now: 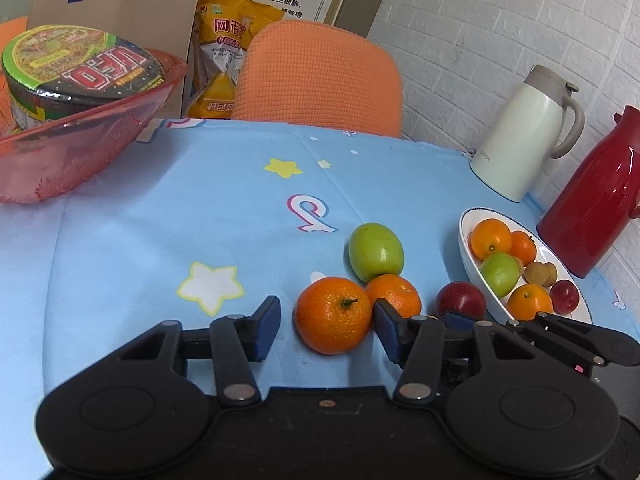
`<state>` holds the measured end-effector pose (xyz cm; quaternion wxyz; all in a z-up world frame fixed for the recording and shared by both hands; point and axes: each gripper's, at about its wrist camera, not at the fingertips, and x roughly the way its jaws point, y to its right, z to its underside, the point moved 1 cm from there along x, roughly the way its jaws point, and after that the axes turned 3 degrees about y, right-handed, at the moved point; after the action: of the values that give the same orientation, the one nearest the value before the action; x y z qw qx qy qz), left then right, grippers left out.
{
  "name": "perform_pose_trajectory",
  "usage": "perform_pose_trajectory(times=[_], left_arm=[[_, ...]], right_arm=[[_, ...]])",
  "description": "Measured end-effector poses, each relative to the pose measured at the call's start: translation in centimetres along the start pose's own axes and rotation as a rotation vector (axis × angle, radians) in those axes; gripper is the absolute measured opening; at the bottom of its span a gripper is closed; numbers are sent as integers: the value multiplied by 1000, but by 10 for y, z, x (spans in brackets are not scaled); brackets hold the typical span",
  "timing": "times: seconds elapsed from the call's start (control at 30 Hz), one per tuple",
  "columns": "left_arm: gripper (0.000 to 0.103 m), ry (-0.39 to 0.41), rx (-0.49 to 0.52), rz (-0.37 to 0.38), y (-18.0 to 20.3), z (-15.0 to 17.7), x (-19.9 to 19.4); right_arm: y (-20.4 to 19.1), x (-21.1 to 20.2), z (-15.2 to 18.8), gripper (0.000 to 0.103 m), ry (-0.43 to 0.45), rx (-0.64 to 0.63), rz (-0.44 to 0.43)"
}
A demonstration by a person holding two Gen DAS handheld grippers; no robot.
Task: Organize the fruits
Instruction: 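Grasp a longan with the right tool while the left tool grasps a mandarin, then carry the longan with the right tool while the left tool carries the mandarin to the plate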
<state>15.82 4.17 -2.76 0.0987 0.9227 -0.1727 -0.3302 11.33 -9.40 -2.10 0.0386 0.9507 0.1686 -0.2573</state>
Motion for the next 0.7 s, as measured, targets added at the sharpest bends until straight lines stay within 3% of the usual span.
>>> perform_pose_trajectory(times=[0.17, 0.27, 0.7], left_arm=[[98, -5, 3, 29, -2, 0, 2], [98, -5, 32, 27, 2, 0, 1], [98, -21, 61, -5, 10, 6, -2]], right_arm=[[1, 9, 0, 59, -24, -25, 23], [5, 6, 0, 44, -24, -29, 18], [6, -35, 11, 44, 22, 22, -88]])
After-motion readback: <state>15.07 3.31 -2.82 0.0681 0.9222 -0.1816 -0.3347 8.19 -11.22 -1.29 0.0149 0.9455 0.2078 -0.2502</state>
